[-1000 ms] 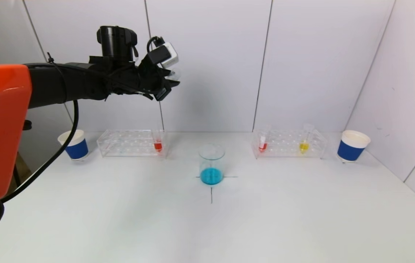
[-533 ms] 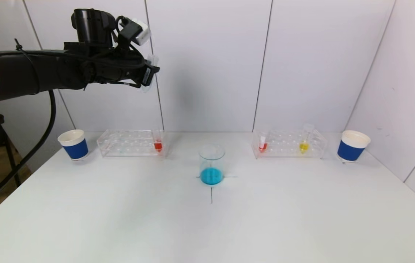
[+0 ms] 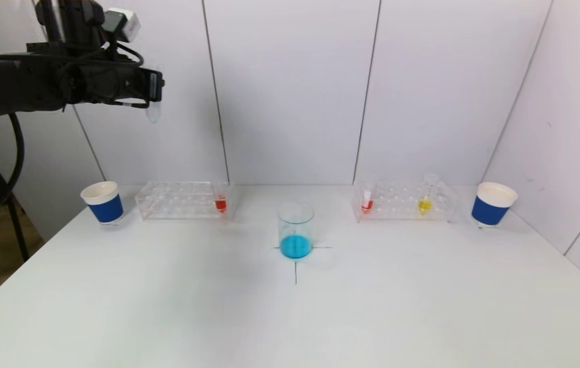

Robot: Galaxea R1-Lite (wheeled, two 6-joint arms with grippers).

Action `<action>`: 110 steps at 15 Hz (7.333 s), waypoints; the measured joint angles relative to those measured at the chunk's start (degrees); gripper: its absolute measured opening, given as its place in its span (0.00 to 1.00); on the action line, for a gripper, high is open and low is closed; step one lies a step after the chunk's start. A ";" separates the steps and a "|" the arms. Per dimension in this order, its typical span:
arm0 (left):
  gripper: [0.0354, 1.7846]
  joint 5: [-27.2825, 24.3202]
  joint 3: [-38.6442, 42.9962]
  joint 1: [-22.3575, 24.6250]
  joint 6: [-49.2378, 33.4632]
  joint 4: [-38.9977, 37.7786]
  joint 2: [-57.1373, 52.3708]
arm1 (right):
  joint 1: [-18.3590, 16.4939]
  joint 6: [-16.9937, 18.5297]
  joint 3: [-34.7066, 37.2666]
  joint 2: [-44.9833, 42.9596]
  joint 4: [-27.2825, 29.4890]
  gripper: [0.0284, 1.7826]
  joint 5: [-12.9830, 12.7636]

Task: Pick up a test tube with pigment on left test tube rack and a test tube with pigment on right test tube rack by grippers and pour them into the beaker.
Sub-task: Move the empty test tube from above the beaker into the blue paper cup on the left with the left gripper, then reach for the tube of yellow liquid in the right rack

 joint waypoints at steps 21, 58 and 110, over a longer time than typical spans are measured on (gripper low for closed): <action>0.23 7.94 27.20 16.86 -9.07 -29.94 2.97 | 0.00 0.02 0.00 0.00 0.00 0.99 -0.01; 0.66 7.85 42.91 16.94 -8.91 -51.94 12.73 | 0.00 0.02 0.00 0.00 0.00 0.99 -0.01; 0.99 1.82 108.29 5.28 -7.29 -10.48 -102.77 | 0.00 0.04 0.00 0.00 0.00 0.99 0.00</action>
